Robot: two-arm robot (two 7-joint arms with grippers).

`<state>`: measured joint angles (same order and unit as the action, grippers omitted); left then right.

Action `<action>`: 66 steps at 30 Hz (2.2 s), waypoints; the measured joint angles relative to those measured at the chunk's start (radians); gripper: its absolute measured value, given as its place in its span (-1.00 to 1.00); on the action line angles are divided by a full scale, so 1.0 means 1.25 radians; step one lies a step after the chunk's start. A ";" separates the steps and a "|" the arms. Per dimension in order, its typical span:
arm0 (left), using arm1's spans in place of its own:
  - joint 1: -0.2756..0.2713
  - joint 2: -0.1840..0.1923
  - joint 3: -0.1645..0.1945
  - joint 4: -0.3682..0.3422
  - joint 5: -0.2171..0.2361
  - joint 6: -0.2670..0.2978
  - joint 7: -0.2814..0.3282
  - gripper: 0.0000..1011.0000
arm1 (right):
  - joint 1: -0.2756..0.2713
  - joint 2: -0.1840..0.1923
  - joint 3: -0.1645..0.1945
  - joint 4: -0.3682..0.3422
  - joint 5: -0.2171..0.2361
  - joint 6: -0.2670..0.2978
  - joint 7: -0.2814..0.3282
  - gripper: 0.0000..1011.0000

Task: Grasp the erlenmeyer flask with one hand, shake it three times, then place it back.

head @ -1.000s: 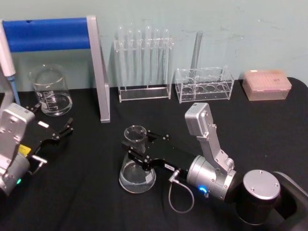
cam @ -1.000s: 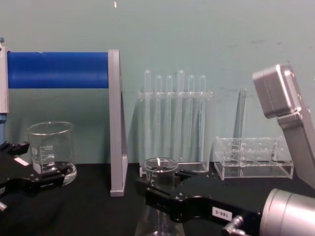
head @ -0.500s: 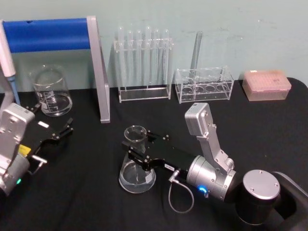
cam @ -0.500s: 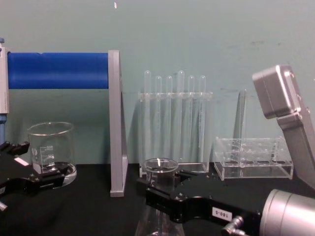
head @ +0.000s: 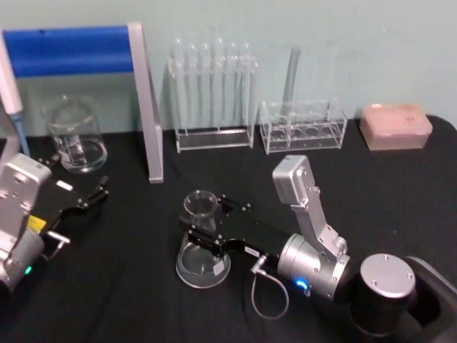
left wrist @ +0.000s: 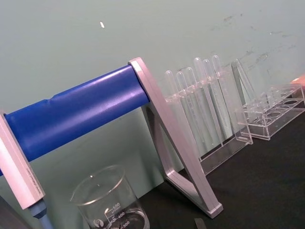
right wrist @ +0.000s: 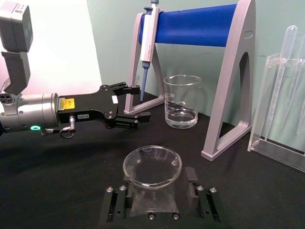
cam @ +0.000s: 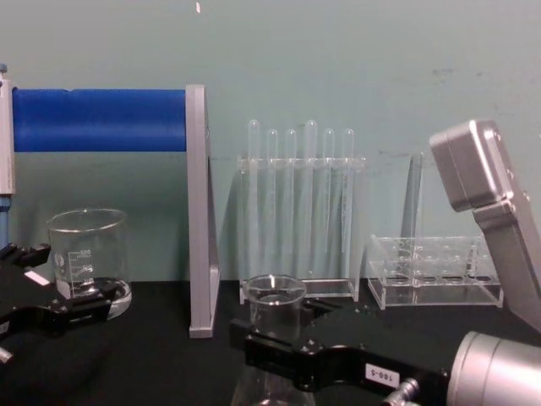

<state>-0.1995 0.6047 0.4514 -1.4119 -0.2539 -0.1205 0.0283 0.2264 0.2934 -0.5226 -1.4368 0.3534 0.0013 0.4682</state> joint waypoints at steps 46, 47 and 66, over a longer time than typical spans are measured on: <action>0.000 0.000 0.000 0.000 0.000 0.000 0.000 0.98 | -0.039 0.156 0.022 -0.071 0.018 -0.064 0.104 0.98; 0.000 0.000 0.000 0.000 0.000 0.000 0.000 0.98 | -0.042 0.159 0.026 -0.072 0.019 -0.066 0.101 0.98; 0.000 0.000 0.000 0.000 0.000 0.000 0.000 0.98 | -0.063 0.037 0.157 0.008 -0.027 -0.075 -0.196 0.98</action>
<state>-0.1995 0.6047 0.4514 -1.4119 -0.2539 -0.1205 0.0283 0.1472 0.3393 -0.3269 -1.4266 0.3197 -0.0922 0.2232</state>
